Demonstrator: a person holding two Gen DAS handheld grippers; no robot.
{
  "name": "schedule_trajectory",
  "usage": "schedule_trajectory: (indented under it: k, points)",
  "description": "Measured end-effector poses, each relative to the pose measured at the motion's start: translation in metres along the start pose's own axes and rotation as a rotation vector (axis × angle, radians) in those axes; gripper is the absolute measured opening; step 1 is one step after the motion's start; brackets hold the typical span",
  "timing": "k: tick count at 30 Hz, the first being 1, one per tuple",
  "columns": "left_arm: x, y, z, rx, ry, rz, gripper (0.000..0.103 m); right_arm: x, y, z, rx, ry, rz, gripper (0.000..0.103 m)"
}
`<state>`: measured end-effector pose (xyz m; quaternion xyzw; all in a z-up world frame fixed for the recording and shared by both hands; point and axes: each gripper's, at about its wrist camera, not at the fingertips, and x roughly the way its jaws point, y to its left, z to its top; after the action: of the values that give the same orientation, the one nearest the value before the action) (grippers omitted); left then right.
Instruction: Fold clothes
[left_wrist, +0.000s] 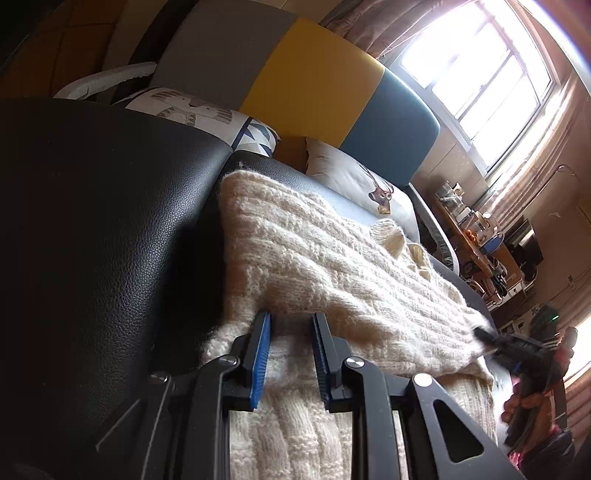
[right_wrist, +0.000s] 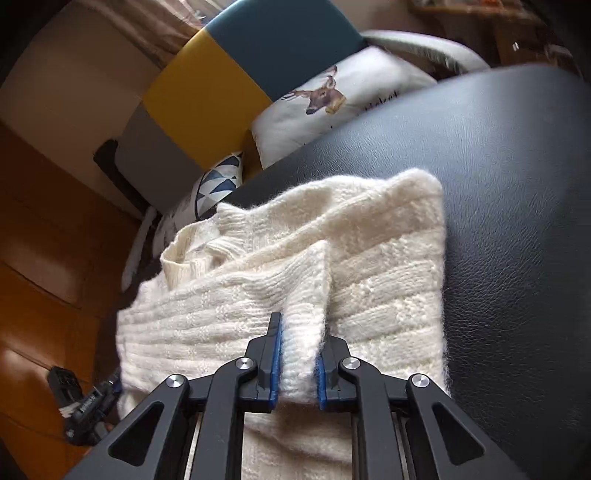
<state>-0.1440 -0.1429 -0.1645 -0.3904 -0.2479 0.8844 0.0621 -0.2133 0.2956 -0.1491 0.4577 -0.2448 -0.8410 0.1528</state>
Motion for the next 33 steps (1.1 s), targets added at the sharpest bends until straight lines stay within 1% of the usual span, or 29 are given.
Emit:
schedule_trajectory:
  k: [2, 3, 4, 5, 6, 8, 9, 11, 13, 16, 18, 20, 23, 24, 25, 26, 27, 28, 30, 31, 33]
  points:
    - [-0.003, -0.002, -0.001, 0.006, -0.002, 0.0, 0.021, -0.012, 0.015, 0.006, -0.064, -0.03, -0.011, 0.012]
    - [-0.004, -0.002, -0.001, 0.011, -0.001, -0.003, 0.021, -0.021, 0.024, 0.009, -0.11, -0.062, -0.027, 0.012]
    - [-0.007, -0.003, -0.001, 0.013, -0.004, -0.008, 0.021, -0.029, 0.031, 0.012, -0.146, -0.085, -0.051, 0.012]
    - [-0.011, -0.004, 0.0, 0.015, -0.007, -0.012, 0.022, -0.033, 0.032, 0.011, -0.164, -0.088, -0.087, 0.012]
    - [-0.014, -0.005, 0.0, 0.022, -0.011, -0.01, 0.022, -0.03, 0.03, 0.008, -0.177, -0.067, -0.134, 0.012]
    - [-0.02, -0.006, 0.001, 0.034, -0.019, -0.006, 0.022, -0.013, 0.023, -0.003, -0.205, 0.006, -0.243, 0.012]
    - [-0.023, -0.006, 0.004, 0.031, -0.028, 0.0, 0.022, -0.009, 0.018, -0.008, -0.207, 0.022, -0.264, 0.012]
    - [-0.029, -0.005, 0.01, 0.018, -0.046, 0.004, 0.022, -0.011, 0.015, -0.014, -0.203, -0.003, -0.274, 0.012]
    - [-0.032, -0.007, 0.021, 0.005, -0.071, -0.022, 0.022, -0.012, 0.015, -0.013, -0.194, -0.024, -0.286, 0.012]
    - [-0.025, -0.019, 0.039, 0.034, -0.089, -0.044, 0.022, -0.01, 0.012, -0.01, -0.164, -0.032, -0.27, 0.013]
    - [-0.007, -0.026, 0.048, 0.064, -0.05, -0.029, 0.022, -0.012, 0.011, -0.011, -0.143, -0.038, -0.255, 0.014]
    - [0.012, -0.033, 0.057, 0.094, -0.011, -0.014, 0.022, -0.018, 0.013, -0.013, -0.128, -0.055, -0.25, 0.021]
    - [0.03, -0.035, 0.061, 0.106, 0.013, 0.004, 0.022, -0.039, 0.025, -0.01, -0.148, -0.15, -0.306, 0.025]
    - [0.032, -0.035, 0.06, 0.102, 0.012, 0.005, 0.022, -0.043, 0.032, -0.009, -0.167, -0.17, -0.307, 0.026]
    - [0.034, -0.034, 0.059, 0.098, 0.01, 0.006, 0.022, -0.042, 0.043, -0.007, -0.204, -0.174, -0.284, 0.029]
    - [0.036, -0.034, 0.058, 0.095, 0.009, 0.007, 0.022, -0.042, 0.055, -0.006, -0.242, -0.177, -0.26, 0.038]
    - [0.035, -0.033, 0.056, 0.092, -0.002, 0.011, 0.022, -0.038, 0.067, -0.006, -0.284, -0.171, -0.25, 0.043]
    - [0.034, -0.032, 0.054, 0.089, -0.012, 0.015, 0.022, -0.029, 0.078, -0.007, -0.335, -0.152, -0.26, 0.051]
    - [0.035, -0.029, 0.05, 0.094, -0.025, 0.034, 0.022, -0.009, 0.09, -0.01, -0.399, -0.104, -0.283, 0.052]
    - [0.04, -0.028, 0.046, 0.117, -0.018, 0.07, 0.022, 0.004, 0.088, -0.013, -0.405, -0.073, -0.311, 0.052]
    - [0.047, -0.018, 0.043, 0.097, 0.01, 0.056, 0.022, 0.021, 0.075, -0.022, -0.385, -0.038, -0.349, 0.053]
